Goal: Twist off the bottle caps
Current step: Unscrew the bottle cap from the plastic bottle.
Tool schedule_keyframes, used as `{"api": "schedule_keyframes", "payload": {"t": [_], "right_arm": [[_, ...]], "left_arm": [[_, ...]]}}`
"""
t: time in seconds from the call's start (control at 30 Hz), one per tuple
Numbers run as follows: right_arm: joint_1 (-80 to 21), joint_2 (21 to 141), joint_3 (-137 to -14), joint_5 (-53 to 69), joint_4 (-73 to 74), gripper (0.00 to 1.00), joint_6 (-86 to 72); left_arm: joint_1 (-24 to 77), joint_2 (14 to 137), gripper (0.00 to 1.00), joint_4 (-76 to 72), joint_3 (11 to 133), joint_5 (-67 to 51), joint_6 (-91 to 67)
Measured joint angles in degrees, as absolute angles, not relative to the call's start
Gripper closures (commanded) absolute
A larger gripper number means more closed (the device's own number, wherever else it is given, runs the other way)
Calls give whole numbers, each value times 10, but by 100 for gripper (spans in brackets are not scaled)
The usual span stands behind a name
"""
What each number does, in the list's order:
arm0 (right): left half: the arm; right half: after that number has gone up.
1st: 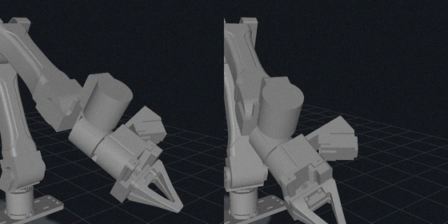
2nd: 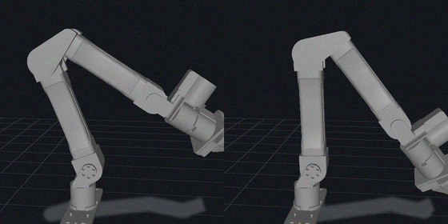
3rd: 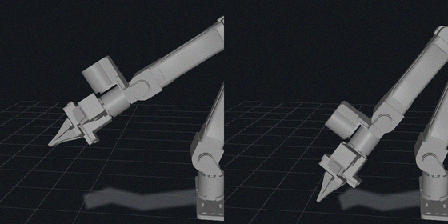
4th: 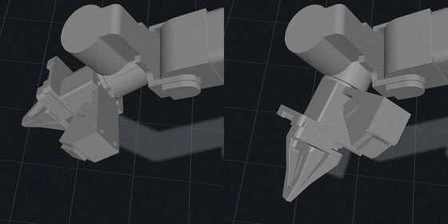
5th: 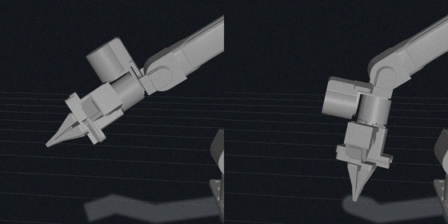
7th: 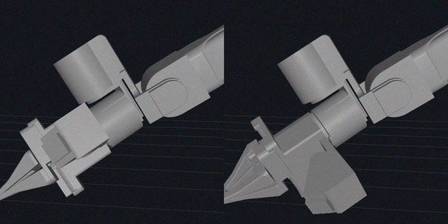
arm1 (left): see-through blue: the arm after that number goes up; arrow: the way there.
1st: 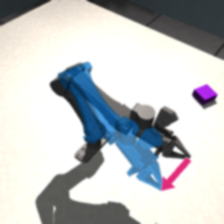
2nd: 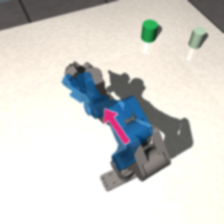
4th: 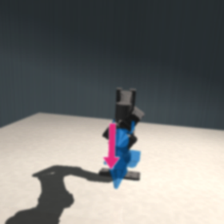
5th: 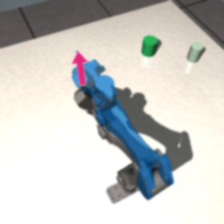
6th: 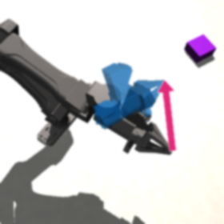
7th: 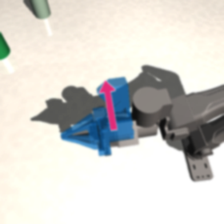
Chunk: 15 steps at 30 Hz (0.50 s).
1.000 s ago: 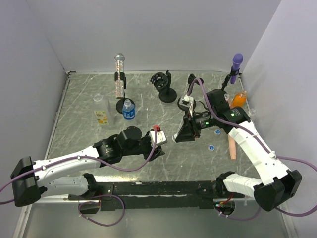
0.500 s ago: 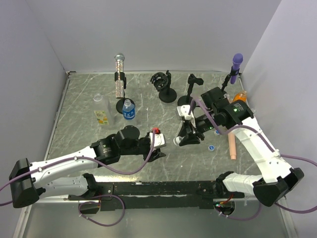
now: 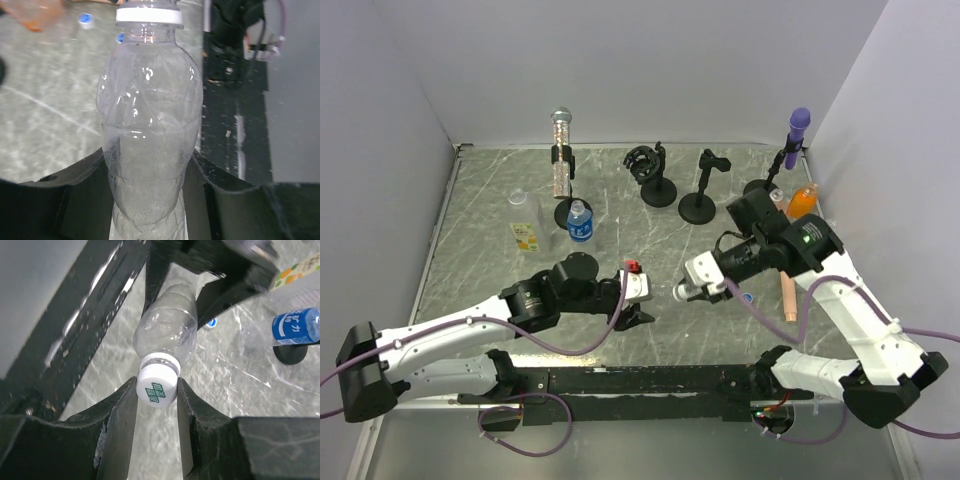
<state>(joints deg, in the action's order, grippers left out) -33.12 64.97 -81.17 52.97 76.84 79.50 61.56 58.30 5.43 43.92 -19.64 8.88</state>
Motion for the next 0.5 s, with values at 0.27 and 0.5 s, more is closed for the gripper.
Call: {"api": "schedule_keyframes", "payload": {"t": [0.27, 0.5], "right_arm": [[-403, 612, -748, 404, 748, 73, 833], [-410, 592, -708, 345, 693, 73, 824]], "left_arm": [[584, 661, 67, 77, 454, -318, 78], [569, 681, 67, 110, 455, -384, 76]]}}
